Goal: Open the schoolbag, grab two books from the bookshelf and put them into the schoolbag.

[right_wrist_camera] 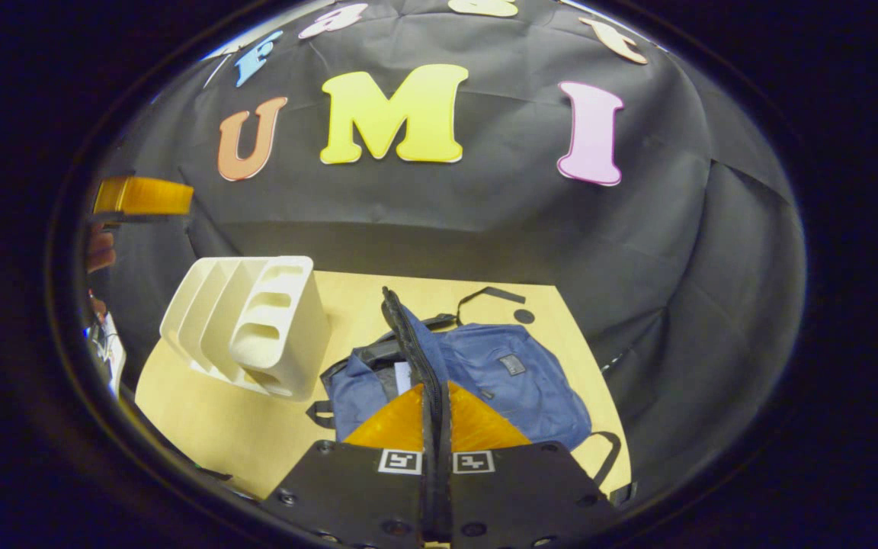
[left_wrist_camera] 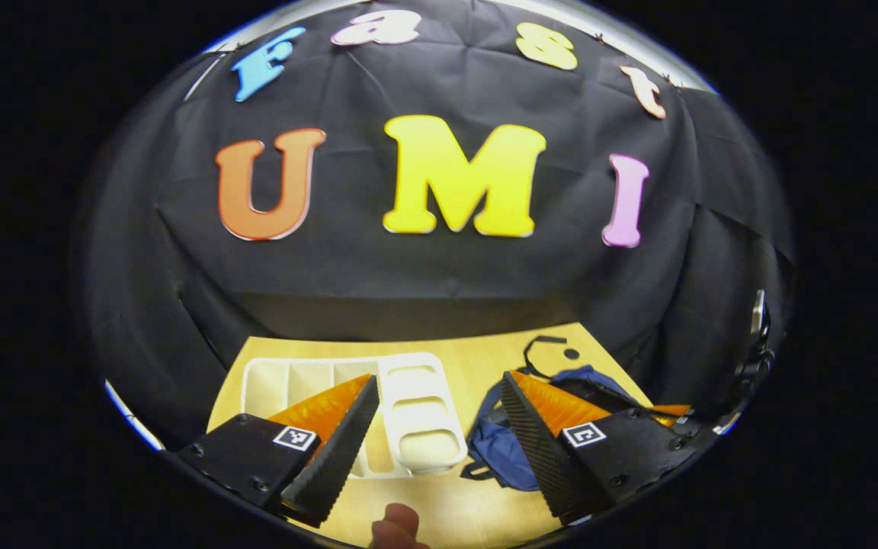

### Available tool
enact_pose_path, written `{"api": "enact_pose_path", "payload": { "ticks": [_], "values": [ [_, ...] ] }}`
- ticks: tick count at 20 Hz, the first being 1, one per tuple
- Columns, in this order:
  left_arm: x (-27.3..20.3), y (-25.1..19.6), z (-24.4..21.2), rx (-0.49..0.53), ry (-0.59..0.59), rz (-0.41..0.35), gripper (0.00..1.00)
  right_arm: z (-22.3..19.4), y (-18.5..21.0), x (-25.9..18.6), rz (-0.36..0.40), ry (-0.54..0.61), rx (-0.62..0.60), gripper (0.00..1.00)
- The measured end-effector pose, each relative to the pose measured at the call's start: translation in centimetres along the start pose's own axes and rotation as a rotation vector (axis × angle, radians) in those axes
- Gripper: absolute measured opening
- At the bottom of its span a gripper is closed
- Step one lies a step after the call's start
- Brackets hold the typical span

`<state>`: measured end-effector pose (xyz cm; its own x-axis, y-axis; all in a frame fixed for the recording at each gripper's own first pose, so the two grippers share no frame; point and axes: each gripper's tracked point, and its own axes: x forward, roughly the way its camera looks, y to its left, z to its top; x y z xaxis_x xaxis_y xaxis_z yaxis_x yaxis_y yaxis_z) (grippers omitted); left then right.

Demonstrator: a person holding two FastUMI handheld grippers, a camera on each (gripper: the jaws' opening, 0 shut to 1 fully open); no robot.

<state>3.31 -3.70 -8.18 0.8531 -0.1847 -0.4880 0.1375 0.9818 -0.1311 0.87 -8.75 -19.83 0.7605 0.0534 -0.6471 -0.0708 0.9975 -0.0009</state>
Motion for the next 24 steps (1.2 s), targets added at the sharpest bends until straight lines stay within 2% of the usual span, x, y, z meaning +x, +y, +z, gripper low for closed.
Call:
{"api": "enact_pose_path", "payload": {
  "ticks": [5, 10, 14, 20, 24],
  "values": [
    [-2.9, 5.0, 4.8, 0.002, -0.136, 0.094, 1.00, -1.4, 3.5, 0.4, 0.043, 0.029, -0.008, 0.00],
    [-4.9, 8.1, 6.4, -0.045, -0.207, 0.163, 1.00, -3.8, 6.7, 1.2, 0.086, 0.074, -0.017, 0.00],
    [-5.9, 9.5, 8.6, -0.034, -0.269, 0.213, 1.00, -5.5, 8.7, 2.2, 0.115, 0.105, -0.038, 0.00],
    [-6.8, 11.1, 8.5, -0.071, -0.260, 0.237, 1.00, -9.7, 11.8, 4.5, 0.172, 0.203, -0.016, 0.00],
    [-7.0, 11.8, 7.7, -0.116, -0.240, 0.257, 1.00, -12.3, 13.1, 7.4, 0.176, 0.271, -0.044, 0.00]
  ]
}}
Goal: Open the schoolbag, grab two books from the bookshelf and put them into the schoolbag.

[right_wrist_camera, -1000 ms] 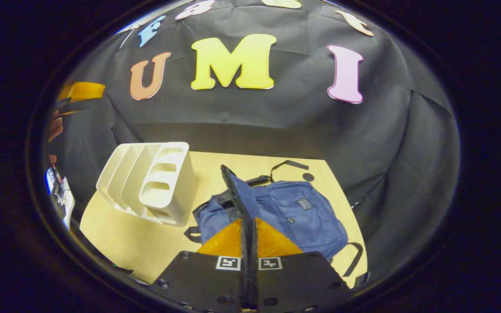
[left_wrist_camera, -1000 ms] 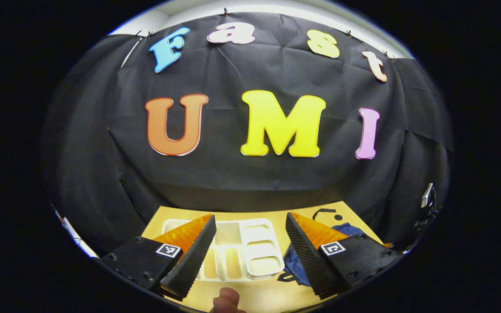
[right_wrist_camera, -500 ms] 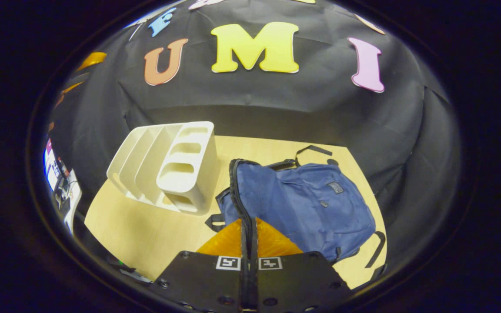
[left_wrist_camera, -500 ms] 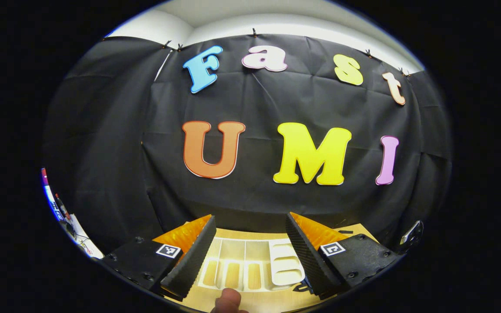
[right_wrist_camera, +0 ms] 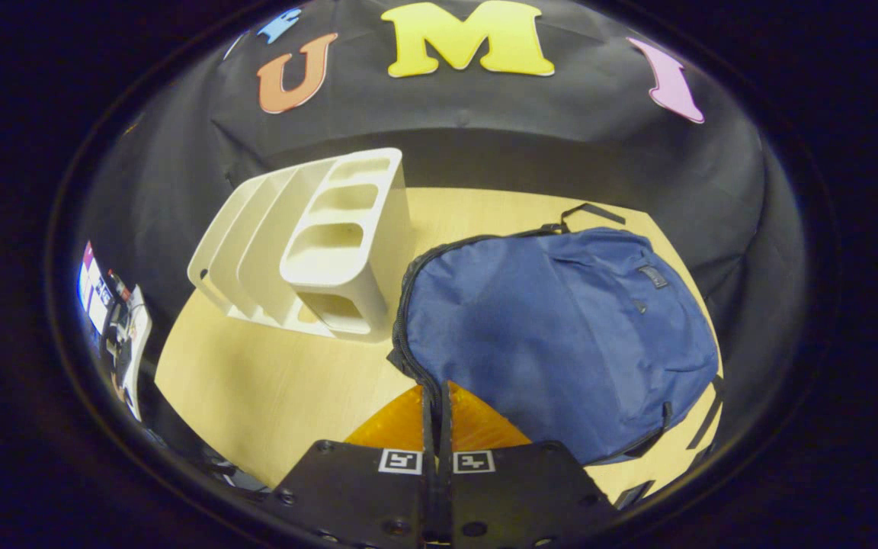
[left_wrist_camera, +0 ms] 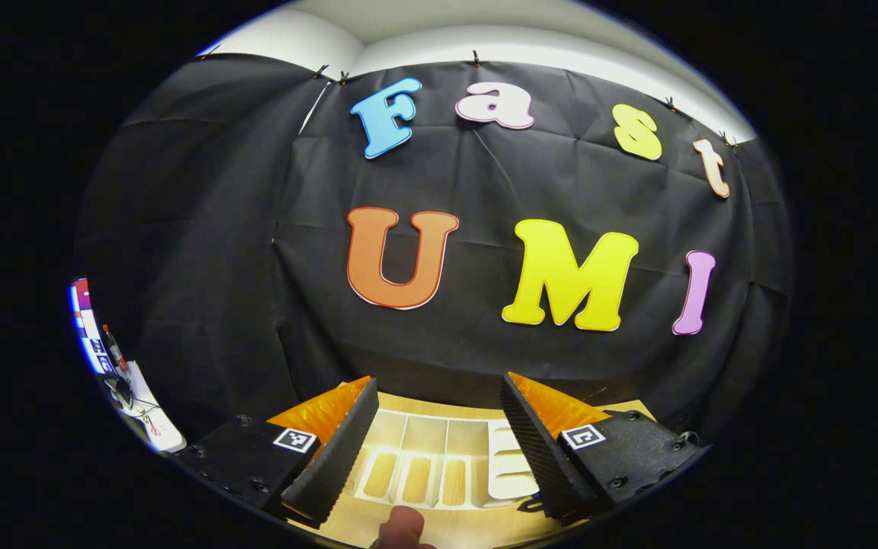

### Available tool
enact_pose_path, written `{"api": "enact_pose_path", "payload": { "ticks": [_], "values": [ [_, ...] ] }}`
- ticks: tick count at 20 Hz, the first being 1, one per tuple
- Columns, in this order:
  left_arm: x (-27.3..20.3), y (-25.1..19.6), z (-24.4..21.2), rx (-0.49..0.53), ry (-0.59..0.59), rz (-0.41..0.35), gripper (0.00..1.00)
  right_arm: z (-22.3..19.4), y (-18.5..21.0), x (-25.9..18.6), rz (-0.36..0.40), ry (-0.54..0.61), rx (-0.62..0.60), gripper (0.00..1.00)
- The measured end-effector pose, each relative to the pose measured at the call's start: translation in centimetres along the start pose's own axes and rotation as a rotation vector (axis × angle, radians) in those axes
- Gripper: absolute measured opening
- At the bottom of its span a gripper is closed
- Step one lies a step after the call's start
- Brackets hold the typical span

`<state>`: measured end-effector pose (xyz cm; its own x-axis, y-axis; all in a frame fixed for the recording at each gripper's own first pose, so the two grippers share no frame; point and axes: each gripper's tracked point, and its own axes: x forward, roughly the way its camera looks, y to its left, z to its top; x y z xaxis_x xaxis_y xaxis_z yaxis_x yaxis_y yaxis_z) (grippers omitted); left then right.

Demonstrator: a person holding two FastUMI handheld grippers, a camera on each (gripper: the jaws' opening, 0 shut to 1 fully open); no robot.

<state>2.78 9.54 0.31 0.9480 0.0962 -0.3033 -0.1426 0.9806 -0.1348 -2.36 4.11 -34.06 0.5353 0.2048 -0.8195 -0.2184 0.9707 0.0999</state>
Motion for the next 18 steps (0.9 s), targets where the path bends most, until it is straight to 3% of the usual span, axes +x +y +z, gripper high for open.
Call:
{"api": "enact_pose_path", "payload": {
  "ticks": [10, 12, 15, 16, 17, 18],
  "values": [
    [0.4, 2.3, 0.0, -0.002, -0.004, 0.072, 1.00, -3.2, -0.9, 6.0, -0.034, 0.107, -0.018, 0.01],
    [0.6, 2.2, 0.0, -0.004, 0.001, 0.075, 1.00, -3.4, -0.5, 6.3, -0.019, 0.120, -0.013, 0.07],
    [1.1, 1.9, -0.5, -0.012, 0.013, 0.075, 1.00, -3.5, 0.0, 6.6, 0.011, 0.132, -0.015, 0.22],
    [1.2, 1.8, -0.5, -0.014, 0.015, 0.074, 1.00, -3.4, 0.5, 6.4, 0.030, 0.135, -0.009, 0.31],
    [1.4, 1.6, -0.5, -0.015, 0.016, 0.071, 1.00, -3.1, 1.0, 6.2, 0.046, 0.129, -0.007, 0.48],
    [1.6, 1.4, -0.7, -0.015, 0.017, 0.070, 1.00, -2.5, 1.3, 5.9, 0.058, 0.113, -0.015, 0.57]
  ]
}}
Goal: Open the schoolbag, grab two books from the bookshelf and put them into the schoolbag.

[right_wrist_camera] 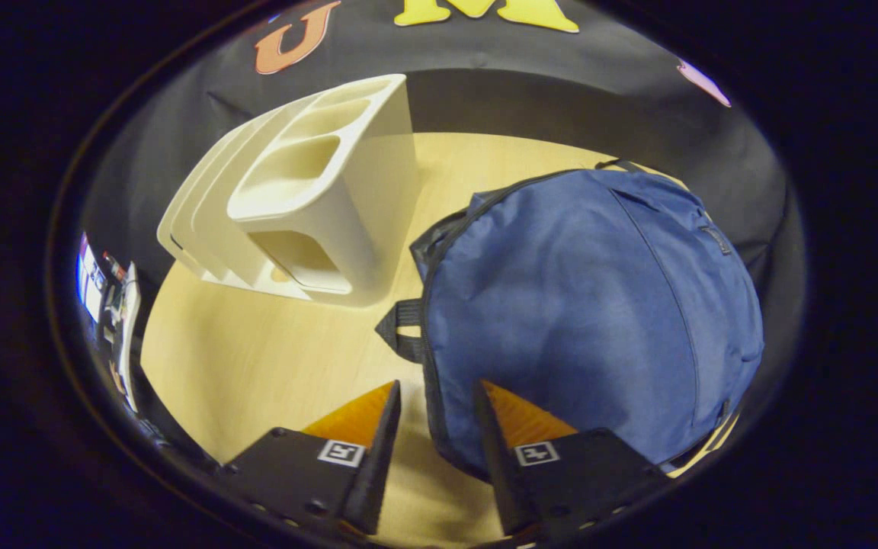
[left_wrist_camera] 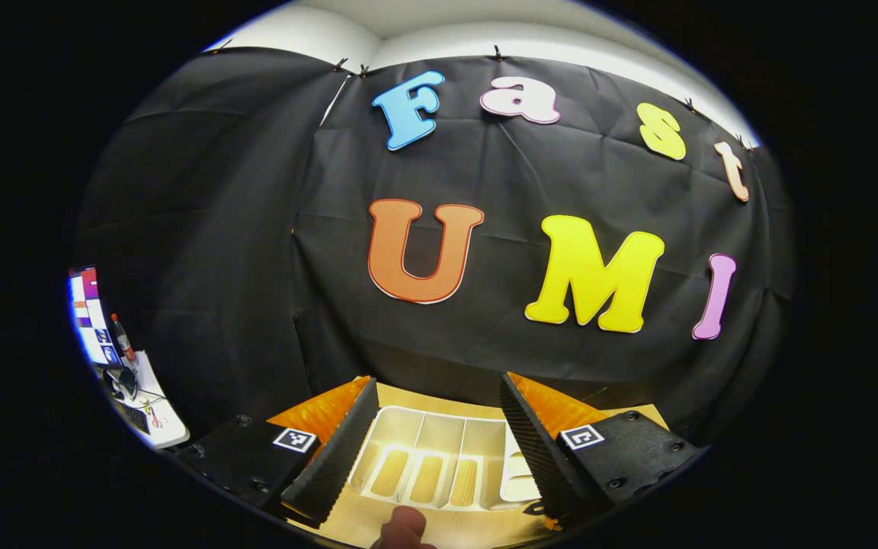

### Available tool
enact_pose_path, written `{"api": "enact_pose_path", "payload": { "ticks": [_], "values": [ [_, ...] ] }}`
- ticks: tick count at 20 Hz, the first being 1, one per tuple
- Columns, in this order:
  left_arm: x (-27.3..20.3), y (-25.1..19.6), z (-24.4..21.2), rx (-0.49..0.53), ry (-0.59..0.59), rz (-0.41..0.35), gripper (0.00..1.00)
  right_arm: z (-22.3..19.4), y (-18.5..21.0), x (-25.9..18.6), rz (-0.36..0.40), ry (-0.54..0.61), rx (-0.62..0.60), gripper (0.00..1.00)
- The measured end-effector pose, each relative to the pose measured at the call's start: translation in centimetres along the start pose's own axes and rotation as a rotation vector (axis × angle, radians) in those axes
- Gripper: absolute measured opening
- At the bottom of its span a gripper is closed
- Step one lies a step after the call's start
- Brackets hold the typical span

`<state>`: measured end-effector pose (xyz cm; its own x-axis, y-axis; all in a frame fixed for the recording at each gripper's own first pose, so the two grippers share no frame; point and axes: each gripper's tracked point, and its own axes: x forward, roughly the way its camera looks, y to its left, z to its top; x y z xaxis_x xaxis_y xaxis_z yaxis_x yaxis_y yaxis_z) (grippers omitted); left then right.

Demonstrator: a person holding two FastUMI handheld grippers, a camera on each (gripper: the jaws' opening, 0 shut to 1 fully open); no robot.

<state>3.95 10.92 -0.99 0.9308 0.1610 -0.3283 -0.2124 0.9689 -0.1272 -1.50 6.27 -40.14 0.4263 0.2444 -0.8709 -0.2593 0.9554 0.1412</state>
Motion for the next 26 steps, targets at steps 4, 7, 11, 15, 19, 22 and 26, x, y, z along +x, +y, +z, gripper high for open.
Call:
{"api": "enact_pose_path", "payload": {
  "ticks": [4, 7, 11, 15, 19, 22, 26],
  "values": [
    [0.5, -1.1, 0.2, 0.009, -0.010, -0.009, 1.00, 4.7, 0.3, -3.2, 0.003, -0.156, -0.086, 0.83],
    [0.7, -2.2, 0.7, 0.039, -0.029, -0.025, 1.00, 10.1, -1.0, -7.7, -0.060, -0.344, -0.135, 0.95],
    [0.7, -3.9, 1.8, 0.080, -0.077, -0.038, 1.00, 16.9, -3.0, -15.8, -0.149, -0.598, -0.136, 0.95],
    [0.4, -6.0, 3.0, 0.109, -0.132, -0.068, 1.00, 22.3, -4.5, -24.0, -0.206, -0.799, -0.098, 0.96],
    [0.2, -8.0, 4.8, 0.101, -0.194, -0.094, 1.00, 26.0, -4.8, -30.9, -0.252, -0.977, -0.040, 0.97],
    [0.4, -9.0, 5.7, 0.110, -0.226, -0.095, 1.00, 27.6, -4.8, -33.9, -0.274, -1.044, -0.039, 0.95],
    [0.0, -10.2, 5.9, 0.121, -0.231, -0.108, 1.00, 28.9, -4.4, -37.5, -0.272, -1.104, -0.004, 0.98]
  ]
}}
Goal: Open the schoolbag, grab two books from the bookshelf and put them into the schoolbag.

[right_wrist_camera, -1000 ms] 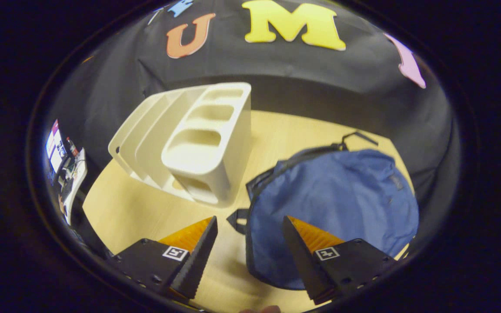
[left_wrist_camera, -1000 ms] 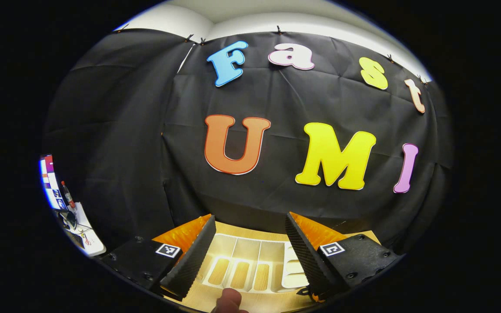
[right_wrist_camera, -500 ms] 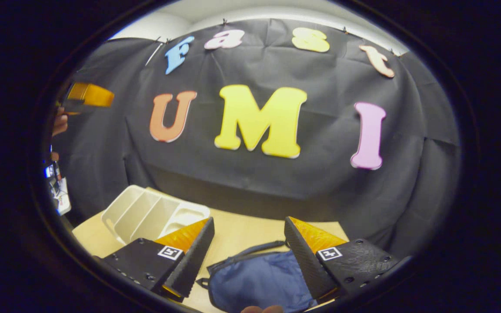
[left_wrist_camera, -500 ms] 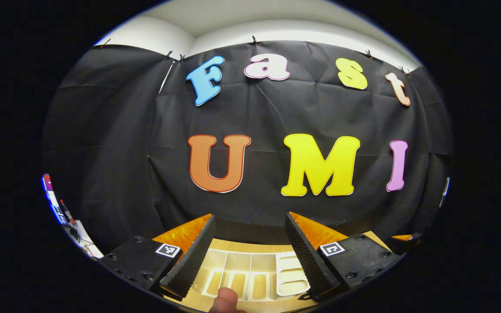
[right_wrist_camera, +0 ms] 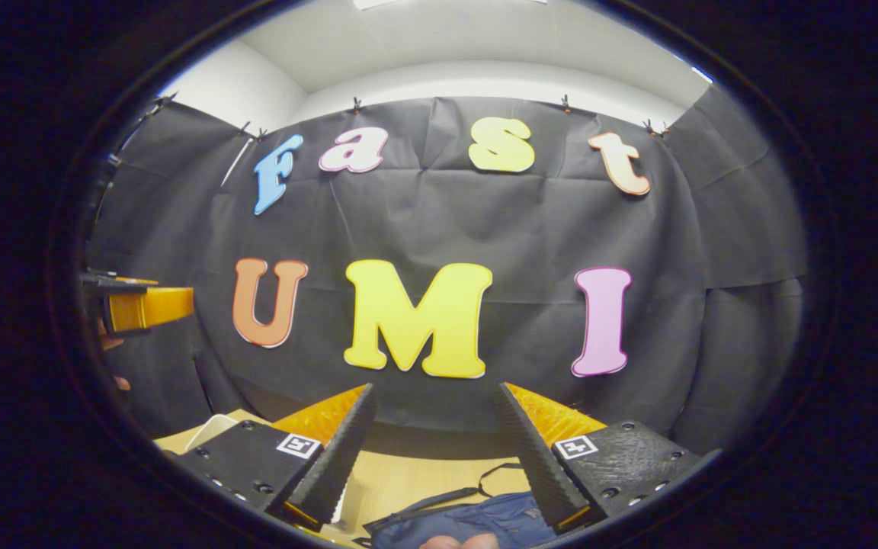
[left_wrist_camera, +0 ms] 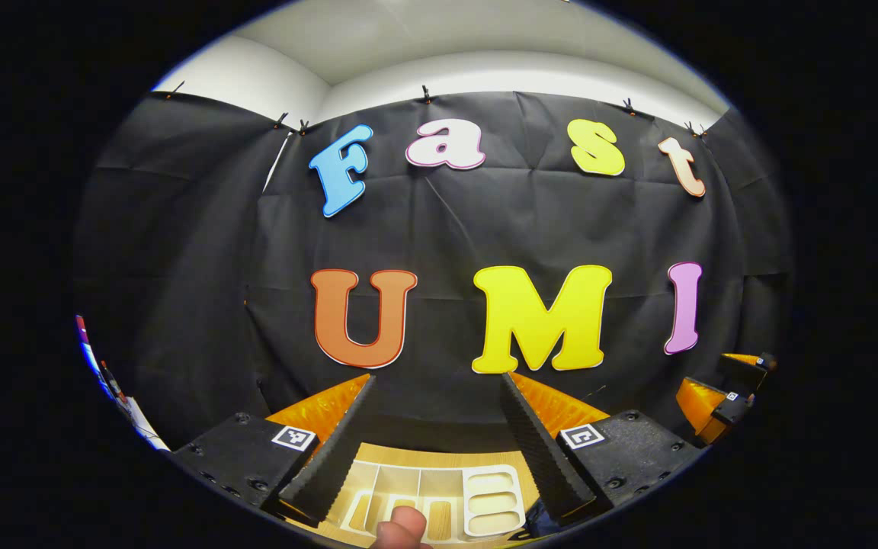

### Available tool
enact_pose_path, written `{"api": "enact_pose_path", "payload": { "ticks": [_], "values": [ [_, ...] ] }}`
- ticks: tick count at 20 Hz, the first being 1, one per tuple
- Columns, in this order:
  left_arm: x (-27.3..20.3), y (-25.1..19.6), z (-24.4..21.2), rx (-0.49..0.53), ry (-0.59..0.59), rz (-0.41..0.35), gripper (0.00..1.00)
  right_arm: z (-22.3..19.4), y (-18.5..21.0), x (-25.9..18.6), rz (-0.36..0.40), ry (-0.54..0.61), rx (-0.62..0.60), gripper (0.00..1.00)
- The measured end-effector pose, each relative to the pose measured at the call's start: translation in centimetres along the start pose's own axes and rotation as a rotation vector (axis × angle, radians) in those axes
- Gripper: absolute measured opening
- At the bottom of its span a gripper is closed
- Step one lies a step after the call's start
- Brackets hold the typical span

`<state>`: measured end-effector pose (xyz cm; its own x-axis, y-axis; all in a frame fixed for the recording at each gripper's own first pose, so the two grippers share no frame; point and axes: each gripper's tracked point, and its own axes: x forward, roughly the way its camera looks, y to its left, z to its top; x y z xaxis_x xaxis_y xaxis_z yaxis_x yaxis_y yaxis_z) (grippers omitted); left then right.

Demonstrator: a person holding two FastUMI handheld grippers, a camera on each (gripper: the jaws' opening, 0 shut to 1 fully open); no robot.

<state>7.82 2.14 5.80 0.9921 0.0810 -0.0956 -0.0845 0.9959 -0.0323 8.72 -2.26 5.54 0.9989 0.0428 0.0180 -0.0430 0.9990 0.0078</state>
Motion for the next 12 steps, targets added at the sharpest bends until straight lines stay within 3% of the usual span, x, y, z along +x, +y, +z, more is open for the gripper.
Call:
{"api": "enact_pose_path", "payload": {
  "ticks": [7, 12],
  "values": [
    [-1.7, -1.4, -0.1, -0.051, -0.017, -0.006, 1.00, 1.8, 0.4, -1.7, -0.002, -0.048, 0.016, 0.95],
    [-2.4, -1.7, 0.0, -0.025, -0.024, -0.022, 1.00, 2.1, 0.4, -2.6, -0.009, -0.046, 0.016, 0.95]
  ]
}}
